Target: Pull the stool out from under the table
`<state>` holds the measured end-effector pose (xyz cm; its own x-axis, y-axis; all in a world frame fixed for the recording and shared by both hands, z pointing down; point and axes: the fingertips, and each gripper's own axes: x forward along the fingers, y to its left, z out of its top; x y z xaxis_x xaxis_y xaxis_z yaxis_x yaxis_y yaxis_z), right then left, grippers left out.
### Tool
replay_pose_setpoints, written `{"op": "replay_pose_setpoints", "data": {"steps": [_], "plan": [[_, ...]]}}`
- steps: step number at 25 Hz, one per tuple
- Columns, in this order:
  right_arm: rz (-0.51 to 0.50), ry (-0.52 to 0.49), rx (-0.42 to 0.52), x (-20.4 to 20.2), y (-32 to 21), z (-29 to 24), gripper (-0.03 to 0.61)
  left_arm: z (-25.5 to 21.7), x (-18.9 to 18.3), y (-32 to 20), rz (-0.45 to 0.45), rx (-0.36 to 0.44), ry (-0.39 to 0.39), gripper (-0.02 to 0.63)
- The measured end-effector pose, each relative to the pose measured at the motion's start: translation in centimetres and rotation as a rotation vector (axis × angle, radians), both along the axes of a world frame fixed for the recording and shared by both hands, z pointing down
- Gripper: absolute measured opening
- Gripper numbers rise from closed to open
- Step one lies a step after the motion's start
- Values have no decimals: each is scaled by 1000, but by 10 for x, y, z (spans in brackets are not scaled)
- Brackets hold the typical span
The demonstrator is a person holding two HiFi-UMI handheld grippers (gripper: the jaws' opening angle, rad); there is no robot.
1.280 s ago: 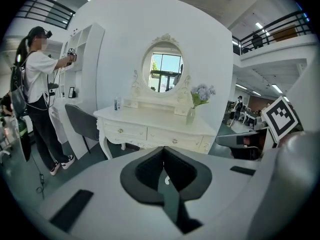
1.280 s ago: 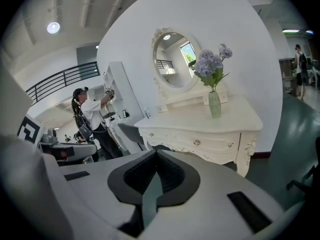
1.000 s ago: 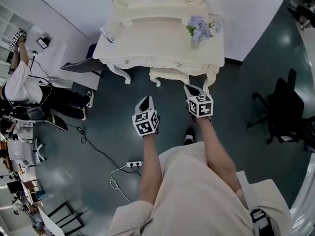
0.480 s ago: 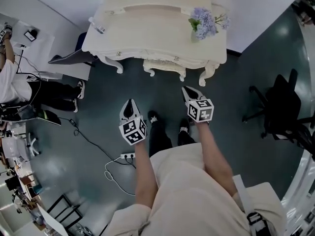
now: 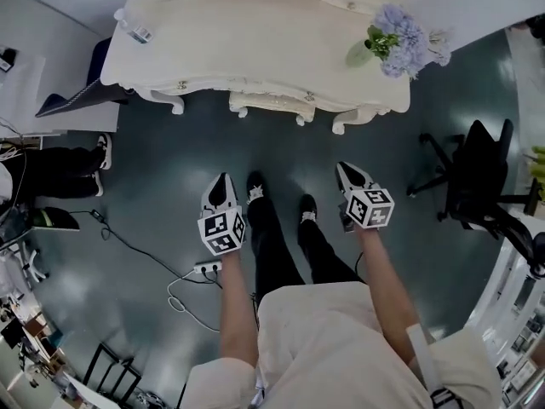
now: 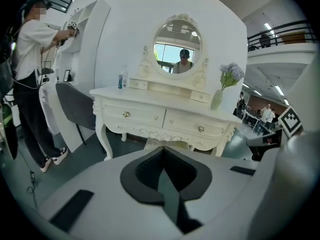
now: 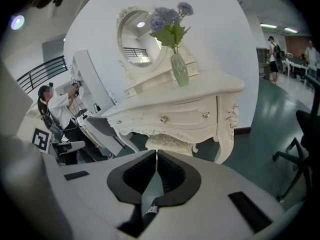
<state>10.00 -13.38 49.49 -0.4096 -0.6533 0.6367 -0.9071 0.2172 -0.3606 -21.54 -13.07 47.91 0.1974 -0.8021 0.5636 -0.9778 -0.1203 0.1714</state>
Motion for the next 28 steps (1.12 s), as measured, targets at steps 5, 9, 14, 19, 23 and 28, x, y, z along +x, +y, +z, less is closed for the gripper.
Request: {"op": "replay_pose_setpoints", "data": {"steps": [5, 9, 14, 19, 23, 28], "plan": [[63, -9, -21, -7, -21, 49, 46, 62, -13, -24, 87, -24, -5, 15], [50, 13, -32, -31, -36, 81, 46, 102, -25, -33, 126, -77, -10, 14], [87, 2, 3, -49, -67, 124, 45, 150, -37, -55, 162, -102, -10, 15], [158, -37, -6, -55, -82, 171, 45, 194, -36, -75, 189, -110, -28, 15], [121, -14, 23, -57, -97, 196, 46, 219, -34, -107, 221, -85, -48, 15], [74, 37, 49, -49, -116, 216, 46, 227, -31, -137, 232, -57, -26, 15]]}}
